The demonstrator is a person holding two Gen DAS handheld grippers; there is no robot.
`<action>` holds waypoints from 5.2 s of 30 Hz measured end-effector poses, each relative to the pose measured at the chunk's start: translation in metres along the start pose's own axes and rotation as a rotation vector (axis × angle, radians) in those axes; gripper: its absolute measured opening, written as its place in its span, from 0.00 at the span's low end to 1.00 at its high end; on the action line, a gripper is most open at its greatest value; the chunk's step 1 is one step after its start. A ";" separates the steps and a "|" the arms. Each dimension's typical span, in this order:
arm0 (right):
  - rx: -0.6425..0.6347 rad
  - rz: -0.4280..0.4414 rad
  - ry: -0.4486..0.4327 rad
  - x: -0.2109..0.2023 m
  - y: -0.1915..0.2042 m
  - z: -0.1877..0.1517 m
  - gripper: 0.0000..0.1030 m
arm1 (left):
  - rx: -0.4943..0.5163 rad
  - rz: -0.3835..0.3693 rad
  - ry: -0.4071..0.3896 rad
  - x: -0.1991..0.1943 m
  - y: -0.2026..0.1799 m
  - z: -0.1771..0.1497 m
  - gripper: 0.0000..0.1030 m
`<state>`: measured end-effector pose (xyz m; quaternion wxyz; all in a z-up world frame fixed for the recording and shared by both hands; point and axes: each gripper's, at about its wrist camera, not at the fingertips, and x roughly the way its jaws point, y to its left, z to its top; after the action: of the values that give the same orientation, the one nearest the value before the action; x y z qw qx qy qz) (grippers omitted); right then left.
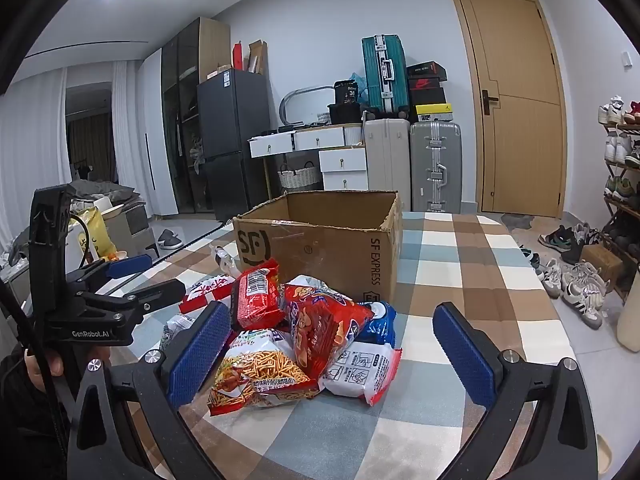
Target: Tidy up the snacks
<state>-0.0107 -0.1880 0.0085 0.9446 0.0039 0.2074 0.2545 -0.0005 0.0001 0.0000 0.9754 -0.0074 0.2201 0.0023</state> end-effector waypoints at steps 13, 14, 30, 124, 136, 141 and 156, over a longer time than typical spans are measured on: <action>0.005 0.003 -0.008 -0.001 -0.001 0.000 1.00 | -0.004 -0.008 0.014 0.003 -0.001 0.002 0.99; 0.005 0.003 -0.008 -0.001 -0.001 0.000 1.00 | -0.005 -0.008 0.014 0.003 -0.001 0.002 0.99; 0.006 0.003 -0.007 -0.001 0.000 0.000 1.00 | 0.001 -0.008 0.008 0.001 0.000 0.001 0.99; 0.123 0.152 0.312 0.089 -0.010 0.008 0.47 | -0.202 -0.169 0.371 0.113 0.061 0.003 0.53; 0.104 0.139 0.264 0.074 -0.012 0.016 0.24 | -0.242 -0.163 0.293 0.074 0.070 0.013 0.53; 0.097 0.135 0.238 0.068 -0.011 0.020 0.14 | -0.247 -0.161 0.259 0.055 0.070 0.022 0.53; 0.210 0.147 0.362 0.108 -0.015 0.001 0.56 | -0.223 -0.161 0.199 0.032 0.066 0.052 0.53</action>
<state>0.0811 -0.1490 -0.0343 0.8651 0.0717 0.3983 0.2962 0.0504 0.0670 0.0317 0.9390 -0.1332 0.3129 -0.0524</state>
